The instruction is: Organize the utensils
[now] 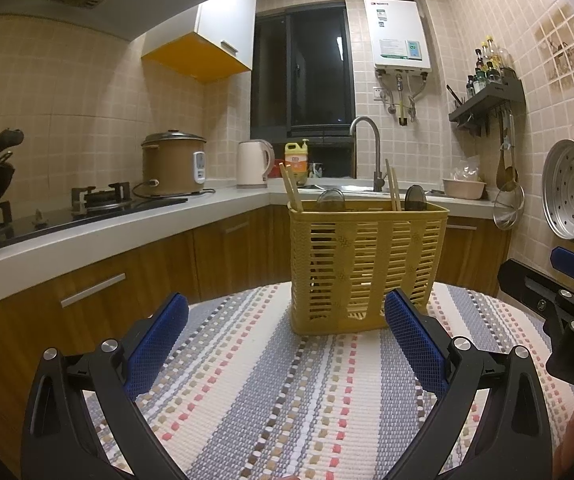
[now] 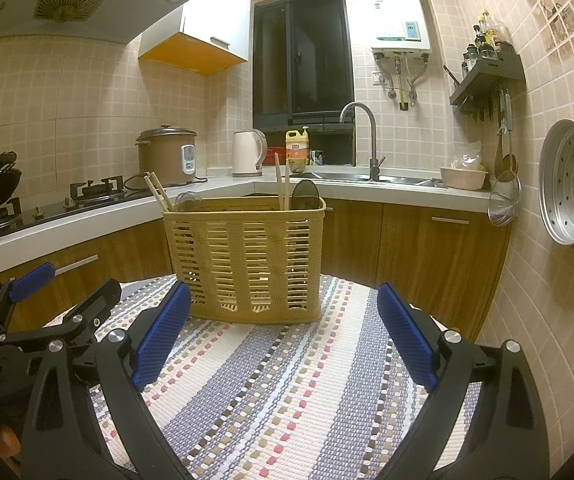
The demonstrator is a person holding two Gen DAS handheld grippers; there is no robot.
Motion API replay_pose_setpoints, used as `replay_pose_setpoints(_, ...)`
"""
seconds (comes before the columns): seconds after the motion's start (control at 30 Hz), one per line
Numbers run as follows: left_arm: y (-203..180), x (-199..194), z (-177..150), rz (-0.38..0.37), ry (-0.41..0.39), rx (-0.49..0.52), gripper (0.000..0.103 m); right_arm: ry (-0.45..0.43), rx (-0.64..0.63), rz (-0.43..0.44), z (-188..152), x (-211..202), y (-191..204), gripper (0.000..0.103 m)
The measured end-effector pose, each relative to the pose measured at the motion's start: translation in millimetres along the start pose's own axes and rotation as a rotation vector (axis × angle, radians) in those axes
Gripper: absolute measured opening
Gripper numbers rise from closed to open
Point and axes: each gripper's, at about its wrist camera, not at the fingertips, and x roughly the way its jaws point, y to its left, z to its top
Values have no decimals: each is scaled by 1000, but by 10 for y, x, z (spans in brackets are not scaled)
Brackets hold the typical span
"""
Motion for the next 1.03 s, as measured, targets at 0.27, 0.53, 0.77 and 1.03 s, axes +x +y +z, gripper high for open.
replay_pose_setpoints(0.27,13,0,6,0,3,-1,95,0,-1,-2,-2,-1,0,90)
replay_pose_setpoints(0.53,11,-2,13,2,6,6,95,2,-2,-4,-8,4,2,91)
replay_pose_setpoints(0.77,28,-25,11,23,-3,3,96,4,-1,-4,-11,6,-4,91)
replay_pose_setpoints(1.03,127,37,22,8,52,-53,96,8,-6,-9,-16,24,-6,91)
